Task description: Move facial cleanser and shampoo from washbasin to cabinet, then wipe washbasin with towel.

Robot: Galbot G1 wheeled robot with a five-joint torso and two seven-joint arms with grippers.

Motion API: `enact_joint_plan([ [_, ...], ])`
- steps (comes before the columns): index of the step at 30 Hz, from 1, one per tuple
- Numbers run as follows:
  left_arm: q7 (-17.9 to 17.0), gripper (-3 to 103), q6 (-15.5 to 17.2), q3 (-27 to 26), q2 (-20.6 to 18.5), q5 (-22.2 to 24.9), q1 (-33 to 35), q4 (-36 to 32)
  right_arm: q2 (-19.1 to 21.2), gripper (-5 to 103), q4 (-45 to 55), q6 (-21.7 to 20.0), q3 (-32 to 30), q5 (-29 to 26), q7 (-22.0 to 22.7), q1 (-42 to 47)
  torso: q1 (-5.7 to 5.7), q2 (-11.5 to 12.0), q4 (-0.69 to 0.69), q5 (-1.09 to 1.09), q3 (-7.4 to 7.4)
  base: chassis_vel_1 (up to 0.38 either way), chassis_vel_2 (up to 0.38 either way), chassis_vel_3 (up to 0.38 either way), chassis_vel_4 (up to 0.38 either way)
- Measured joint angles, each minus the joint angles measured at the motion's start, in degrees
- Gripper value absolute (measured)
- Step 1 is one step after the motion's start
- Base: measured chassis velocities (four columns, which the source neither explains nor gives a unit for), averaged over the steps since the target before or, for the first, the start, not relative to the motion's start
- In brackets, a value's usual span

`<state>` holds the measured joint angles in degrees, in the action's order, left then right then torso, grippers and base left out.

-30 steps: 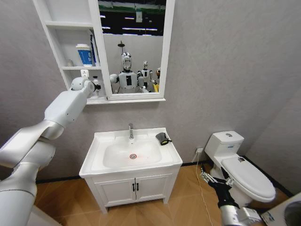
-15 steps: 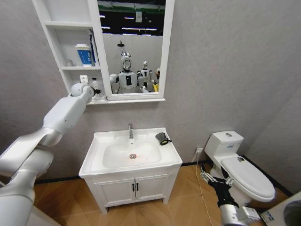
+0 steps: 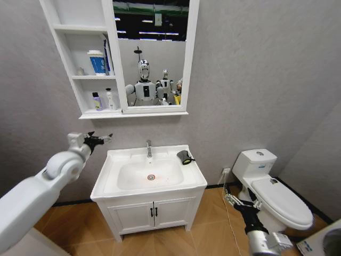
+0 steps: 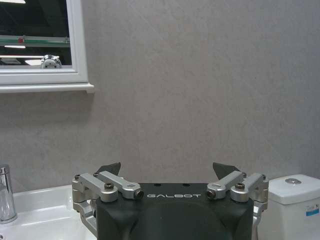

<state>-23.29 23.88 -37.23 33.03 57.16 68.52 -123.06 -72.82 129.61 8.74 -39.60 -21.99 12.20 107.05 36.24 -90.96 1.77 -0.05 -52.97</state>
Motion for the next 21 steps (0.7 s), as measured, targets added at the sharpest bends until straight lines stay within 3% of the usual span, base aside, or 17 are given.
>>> enact_joint_plan([
  [1,0.0,100,0.0,0.0,0.0,0.0,0.0,0.0,0.0,100,0.0,0.0,0.0,0.0,0.0,0.0,0.0,0.0,0.0,0.0,0.0,0.0,0.0,0.0,0.0],
  [2,0.4,100,-0.6,-6.6,2.1,-2.1,8.7,-3.2,0.0,100,0.0,0.1,0.1,0.9,-0.2,0.0,0.0,0.0,-0.01,0.07,0.0,0.0,0.0,0.0,0.0],
  [3,1.3,100,-1.1,-11.1,4.2,-4.5,15.6,-6.0,0.0,100,-0.1,0.1,0.2,1.4,-0.3,0.0,0.0,0.0,-0.03,0.01,0.0,0.0,0.0,0.0,0.0],
  [4,1.3,100,-1.1,-11.1,4.2,-4.5,15.6,-6.0,0.0,100,-0.1,0.1,0.2,1.4,-0.3,0.0,0.0,0.0,-0.03,0.01,0.0,0.0,0.0,0.0,0.0],
  [7,4.9,100,-3.7,-19.1,16.7,-13.5,34.0,-14.4,0.2,100,-0.6,0.1,0.8,2.4,-0.3,-0.4,0.0,0.0,-0.05,0.03,0.0,0.0,0.0,0.0,0.0],
  [8,4.9,100,-3.7,-19.1,16.7,-13.5,34.0,-14.4,0.2,100,-0.6,0.1,0.8,2.4,-0.3,-0.4,0.0,0.0,-0.05,0.03,0.0,0.0,0.0,0.0,0.0],
  [10,6.7,100,-5.7,-19.3,27.6,-21.1,42.2,-19.6,0.8,100,-0.7,-0.3,1.3,2.4,-0.3,-0.6,-0.01,0.0,-0.06,0.04,0.01,0.0,0.0,0.0,0.0],
  [11,6.7,100,-5.7,-19.3,27.6,-21.1,42.2,-19.6,0.8,100,-0.7,-0.3,1.3,2.4,-0.3,-0.6,-0.01,0.0,-0.06,0.04,0.01,0.0,0.0,0.0,0.0],
  [13,7.8,100,-7.2,-17.6,36.0,-27.0,45.8,-21.1,1.4,100,-0.9,-0.7,1.5,2.1,-0.4,-0.7,-0.01,0.0,-0.05,0.03,0.0,0.0,0.0,0.0,0.0],
  [14,7.8,100,-7.2,-17.6,36.0,-27.0,45.8,-21.1,1.4,100,-0.9,-0.7,1.5,2.1,-0.4,-0.7,-0.01,0.0,-0.05,0.03,0.0,0.0,0.0,0.0,0.0],
  [17,8.9,100,-8.3,-14.9,46.3,-32.9,47.6,-21.1,1.2,100,-0.9,-0.7,1.5,1.7,-1.1,-0.8,0.01,0.0,-0.03,0.03,-0.01,0.0,0.0,0.0,0.0],
  [18,8.9,100,-8.3,-14.9,46.3,-32.9,47.6,-21.1,1.2,100,-0.9,-0.7,1.5,1.7,-1.1,-0.8,0.01,0.0,-0.03,0.03,-0.01,0.0,0.0,0.0,0.0],
  [19,9.9,100,-9.1,-13.8,48.7,-36.6,47.9,-21.1,1.0,100,-0.9,-0.7,1.7,1.5,-1.2,-0.9,0.02,0.0,-0.03,0.03,-0.01,0.0,0.0,0.0,0.0],
  [20,9.9,100,-9.1,-13.8,48.7,-36.6,47.9,-21.1,1.0,100,-0.9,-0.7,1.7,1.5,-1.2,-0.9,0.02,0.0,-0.03,0.03,-0.01,0.0,0.0,0.0,0.0],
  [21,11.0,100,-9.8,-13.0,50.2,-39.6,48.3,-21.0,1.0,100,-1.0,-0.6,1.8,1.3,-1.6,-0.9,0.02,0.0,-0.03,0.04,-0.01,0.0,0.0,0.0,0.0],
])
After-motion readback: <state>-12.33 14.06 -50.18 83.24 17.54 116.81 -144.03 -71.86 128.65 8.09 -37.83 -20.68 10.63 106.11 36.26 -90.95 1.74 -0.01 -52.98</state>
